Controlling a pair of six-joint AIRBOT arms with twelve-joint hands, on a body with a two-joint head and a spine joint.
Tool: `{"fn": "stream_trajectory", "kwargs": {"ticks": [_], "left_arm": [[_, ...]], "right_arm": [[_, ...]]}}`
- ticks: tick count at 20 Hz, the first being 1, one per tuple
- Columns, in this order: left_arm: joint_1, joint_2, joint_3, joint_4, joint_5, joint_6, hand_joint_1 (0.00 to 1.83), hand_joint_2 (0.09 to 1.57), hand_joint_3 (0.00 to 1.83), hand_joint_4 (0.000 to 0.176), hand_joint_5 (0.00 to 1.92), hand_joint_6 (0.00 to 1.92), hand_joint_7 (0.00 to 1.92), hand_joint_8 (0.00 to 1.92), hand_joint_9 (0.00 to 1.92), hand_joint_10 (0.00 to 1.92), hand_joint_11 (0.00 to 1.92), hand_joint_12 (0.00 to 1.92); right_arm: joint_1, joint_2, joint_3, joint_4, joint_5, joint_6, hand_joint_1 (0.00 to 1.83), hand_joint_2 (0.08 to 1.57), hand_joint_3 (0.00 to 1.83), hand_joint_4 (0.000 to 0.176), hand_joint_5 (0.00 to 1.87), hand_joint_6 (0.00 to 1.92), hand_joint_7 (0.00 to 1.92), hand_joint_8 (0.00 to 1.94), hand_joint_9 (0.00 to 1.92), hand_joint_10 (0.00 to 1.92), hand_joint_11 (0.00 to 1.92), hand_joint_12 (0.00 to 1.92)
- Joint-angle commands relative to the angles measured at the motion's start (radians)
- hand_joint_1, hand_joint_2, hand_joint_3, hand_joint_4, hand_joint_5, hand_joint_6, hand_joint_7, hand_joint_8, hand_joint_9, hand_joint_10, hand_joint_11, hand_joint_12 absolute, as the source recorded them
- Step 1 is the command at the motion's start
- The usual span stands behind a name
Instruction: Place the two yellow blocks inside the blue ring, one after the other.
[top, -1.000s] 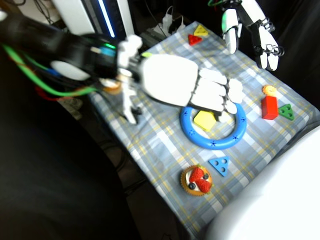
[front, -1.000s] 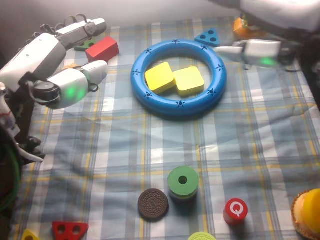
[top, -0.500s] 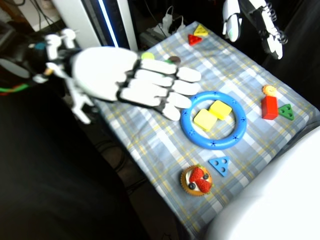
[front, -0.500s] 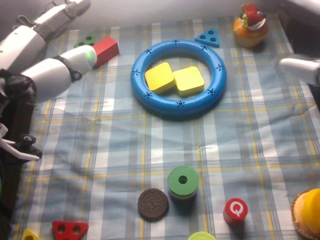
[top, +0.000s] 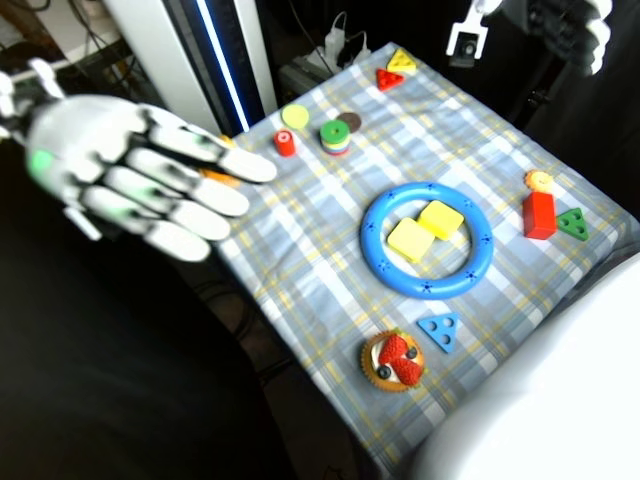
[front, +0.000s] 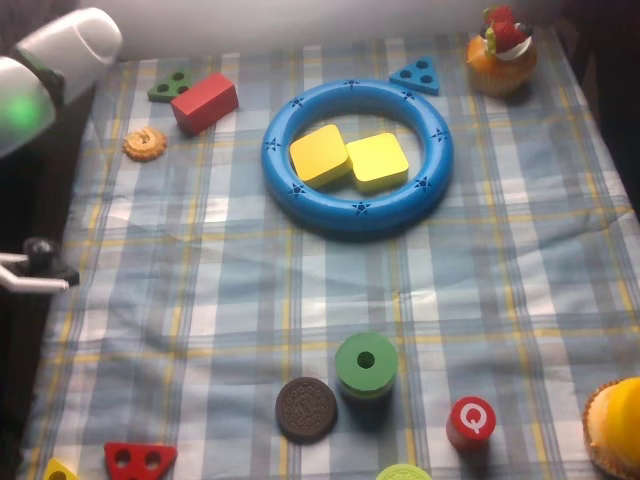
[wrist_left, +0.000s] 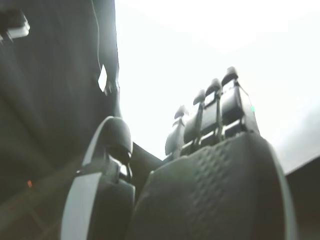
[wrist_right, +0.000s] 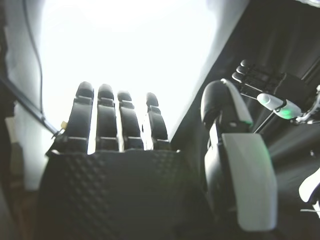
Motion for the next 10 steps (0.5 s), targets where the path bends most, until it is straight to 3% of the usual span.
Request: {"fn": "stream_trajectory", "kwargs": {"ticks": [1, 3, 4, 6, 7, 8, 9, 10], "left_arm": [[-0.004, 0.016, -0.006, 0.034, -0.2, -0.019, 0.31, 1.39, 0.0, 0.067, 0.0, 0.0, 0.0, 0.0, 0.05, 0.01, 0.0, 0.57], [0.002, 0.033, -0.02, 0.049, -0.277, -0.02, 0.3, 1.39, 0.0, 0.066, 0.0, 0.0, 0.0, 0.0, 0.05, 0.01, 0.0, 0.61], [0.006, 0.04, -0.028, 0.059, -0.316, -0.019, 0.35, 1.43, 0.01, 0.121, 0.0, 0.0, 0.01, 0.0, 0.04, 0.0, 0.0, 0.33], [0.01, 0.051, -0.038, 0.074, -0.385, -0.019, 0.41, 1.39, 0.0, 0.111, 0.02, 0.0, 0.07, 0.01, 0.1, 0.02, 0.0, 0.22], [0.011, 0.053, -0.038, 0.078, -0.412, -0.025, 0.44, 1.4, 0.0, 0.103, 0.0, 0.0, 0.04, 0.01, 0.12, 0.02, 0.0, 0.31], [0.01, 0.056, -0.032, 0.091, -0.429, -0.041, 0.5, 1.39, 0.0, 0.11, 0.0, 0.0, 0.04, 0.0, 0.15, 0.02, 0.0, 0.42], [0.001, 0.057, -0.019, 0.108, -0.432, -0.08, 0.62, 1.35, 0.0, 0.131, 0.0, 0.0, 0.09, 0.02, 0.16, 0.02, 0.0, 0.42], [-0.018, 0.057, -0.005, 0.133, -0.433, -0.115, 0.57, 1.34, 0.0, 0.136, 0.0, 0.0, 0.04, 0.01, 0.13, 0.01, 0.0, 0.23]], "right_arm": [[0.005, 0.012, -0.003, -0.013, 0.207, 0.009, 0.44, 1.27, 0.0, 0.07, 0.0, 0.0, 0.0, 0.0, 0.0, 0.0, 0.0, 0.0], [0.0, 0.02, -0.011, -0.008, 0.279, 0.009, 0.44, 1.27, 0.0, 0.071, 0.0, 0.0, 0.0, 0.0, 0.0, 0.0, 0.0, 0.0], [-0.002, 0.02, -0.012, -0.006, 0.328, 0.009, 0.44, 1.26, 0.0, 0.073, 0.0, 0.0, 0.0, 0.0, 0.0, 0.0, 0.0, 0.0], [-0.003, 0.022, -0.013, -0.006, 0.384, 0.009, 0.62, 1.29, 0.0, 0.057, 0.0, 0.0, 0.0, 0.0, 0.0, 0.0, 0.0, 0.0], [-0.002, 0.024, -0.01, -0.005, 0.384, 0.009, 0.63, 1.27, 0.0, 0.033, 0.0, 0.0, 0.0, 0.0, 0.0, 0.0, 0.0, 0.0], [-0.002, 0.025, -0.006, -0.005, 0.384, 0.009, 0.62, 1.27, 0.0, 0.025, 0.0, 0.0, 0.0, 0.0, 0.0, 0.0, 0.0, 0.0], [-0.002, 0.027, -0.004, -0.005, 0.385, 0.009, 0.59, 1.25, 0.0, 0.042, 0.0, 0.0, 0.0, 0.0, 0.0, 0.0, 0.0, 0.0], [-0.002, 0.033, -0.004, -0.007, 0.385, 0.011, 0.56, 1.25, 0.01, 0.062, 0.0, 0.0, 0.0, 0.0, 0.06, 0.02, 0.0, 0.32]]}}
